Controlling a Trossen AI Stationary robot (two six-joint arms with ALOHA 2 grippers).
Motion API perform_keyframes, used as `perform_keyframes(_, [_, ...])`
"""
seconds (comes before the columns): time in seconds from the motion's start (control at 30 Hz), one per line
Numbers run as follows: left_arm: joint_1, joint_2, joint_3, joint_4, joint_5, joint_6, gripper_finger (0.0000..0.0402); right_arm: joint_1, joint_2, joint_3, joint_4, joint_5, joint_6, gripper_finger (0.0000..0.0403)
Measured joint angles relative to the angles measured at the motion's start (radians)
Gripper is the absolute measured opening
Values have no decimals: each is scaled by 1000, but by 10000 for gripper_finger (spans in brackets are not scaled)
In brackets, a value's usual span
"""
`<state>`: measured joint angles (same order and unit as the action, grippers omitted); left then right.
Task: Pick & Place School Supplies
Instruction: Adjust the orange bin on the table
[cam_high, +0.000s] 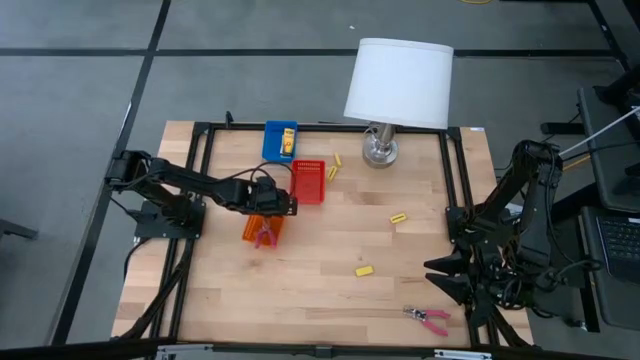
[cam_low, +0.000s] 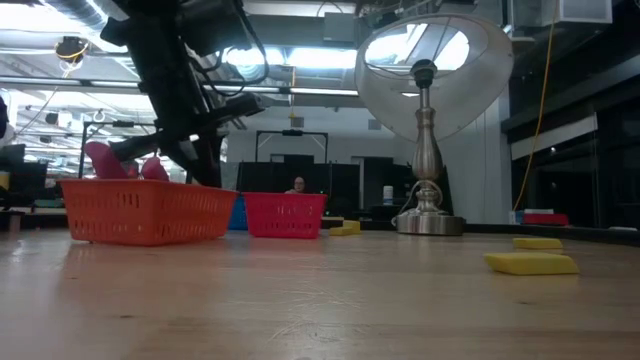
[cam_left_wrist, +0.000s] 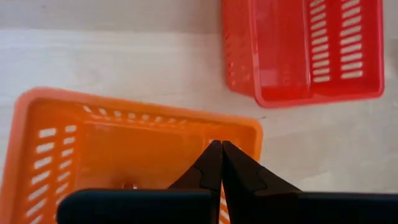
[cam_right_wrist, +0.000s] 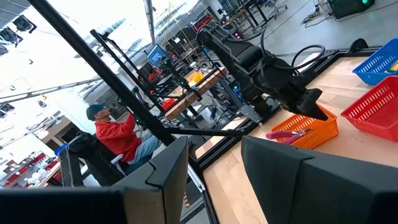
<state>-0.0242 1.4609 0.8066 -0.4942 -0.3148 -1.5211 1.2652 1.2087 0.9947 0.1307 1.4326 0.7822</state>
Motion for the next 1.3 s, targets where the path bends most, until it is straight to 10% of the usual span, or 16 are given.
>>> perform_keyframes(0.97, [-6,-40,10,10,-46,-21,2,0,0,0,3,-1,14,155])
perform_keyframes(1.3, [-225,-208,145,-624,-135,-277,1,2,19,0,3,-7,19,155])
